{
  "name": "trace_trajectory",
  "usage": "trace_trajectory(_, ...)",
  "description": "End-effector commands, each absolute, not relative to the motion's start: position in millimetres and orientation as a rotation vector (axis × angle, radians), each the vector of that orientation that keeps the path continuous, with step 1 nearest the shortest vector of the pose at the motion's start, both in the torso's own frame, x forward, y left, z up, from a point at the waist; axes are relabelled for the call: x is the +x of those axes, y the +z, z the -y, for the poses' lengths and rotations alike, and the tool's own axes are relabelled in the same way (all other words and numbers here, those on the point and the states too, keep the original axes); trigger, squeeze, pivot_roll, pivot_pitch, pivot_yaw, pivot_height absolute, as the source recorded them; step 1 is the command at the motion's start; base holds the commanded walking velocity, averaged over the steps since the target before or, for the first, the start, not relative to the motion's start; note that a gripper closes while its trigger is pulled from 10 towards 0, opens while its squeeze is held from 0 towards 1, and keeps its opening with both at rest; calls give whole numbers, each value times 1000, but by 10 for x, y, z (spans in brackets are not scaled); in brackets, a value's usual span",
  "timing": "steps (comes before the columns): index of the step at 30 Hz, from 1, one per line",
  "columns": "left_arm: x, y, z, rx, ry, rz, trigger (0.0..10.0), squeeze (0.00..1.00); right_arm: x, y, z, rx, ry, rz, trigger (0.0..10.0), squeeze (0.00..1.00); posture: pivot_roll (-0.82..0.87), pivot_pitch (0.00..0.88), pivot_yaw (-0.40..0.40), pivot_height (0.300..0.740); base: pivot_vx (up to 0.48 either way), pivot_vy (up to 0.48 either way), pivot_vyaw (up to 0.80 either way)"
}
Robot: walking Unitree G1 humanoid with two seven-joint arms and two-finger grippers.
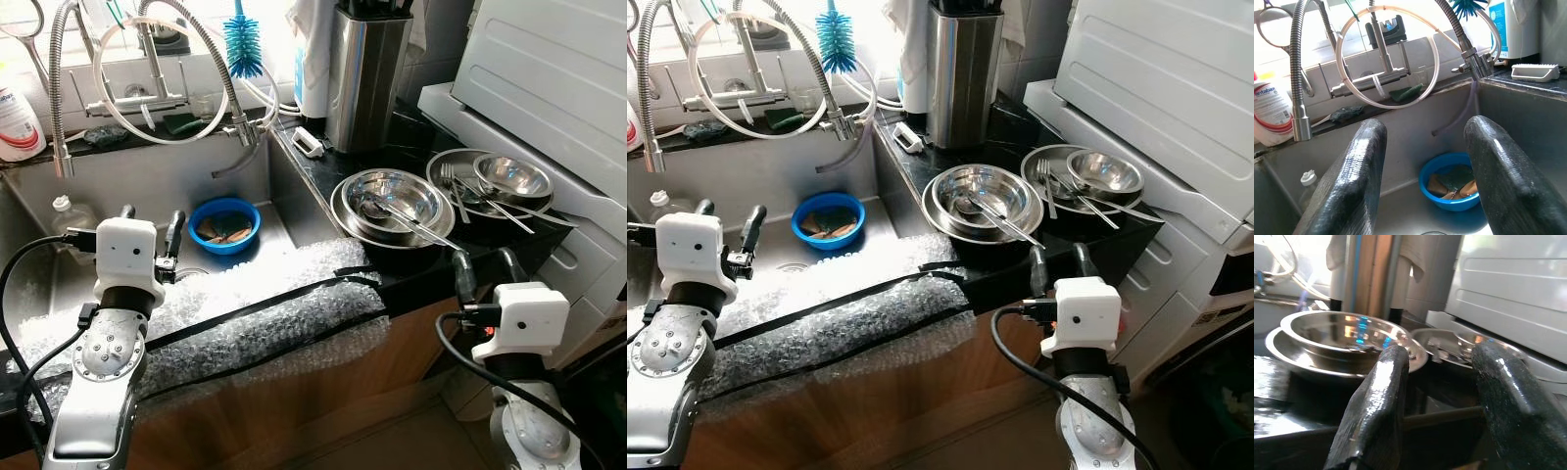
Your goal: Kitchen organization
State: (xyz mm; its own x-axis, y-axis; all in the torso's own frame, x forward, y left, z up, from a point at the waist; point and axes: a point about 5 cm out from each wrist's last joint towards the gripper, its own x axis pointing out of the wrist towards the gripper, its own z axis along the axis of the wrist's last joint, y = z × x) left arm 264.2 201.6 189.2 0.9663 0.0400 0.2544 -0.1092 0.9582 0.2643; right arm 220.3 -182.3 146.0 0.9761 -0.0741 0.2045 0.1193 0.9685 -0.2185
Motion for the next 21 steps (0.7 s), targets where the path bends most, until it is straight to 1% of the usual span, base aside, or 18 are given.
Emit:
trace_trajectory(1, 2656, 1893, -1975, 293, 62, 241, 10000, 0, 2222, 1466, 1884, -233, -128, 191, 10000, 0, -118, 0, -19, 740, 0, 0, 0)
trace_trajectory(9, 2672, 1920, -1943, 288, 47, 254, 10000, 0, 2234, 1508, 1812, -211, -92, 221, 10000, 0, -117, 0, -18, 740, 0, 0, 0)
trace_trajectory(16, 2670, 1921, -1889, 285, 23, 257, 10000, 0, 2272, 1460, 2030, -229, -225, 172, 10000, 0, -112, 0, -22, 740, 0, 0, 0)
trace_trajectory(18, 2670, 1921, -1888, 282, 23, 256, 10000, 0, 2276, 1463, 2052, -219, -239, 172, 10000, 0, -111, 0, -22, 740, 0, 0, 0)
trace_trajectory(21, 2667, 1917, -1874, 280, 16, 256, 10000, 0, 2276, 1448, 2137, -181, -314, 155, 10000, 0, -111, 0, -20, 740, 0, 0, 0)
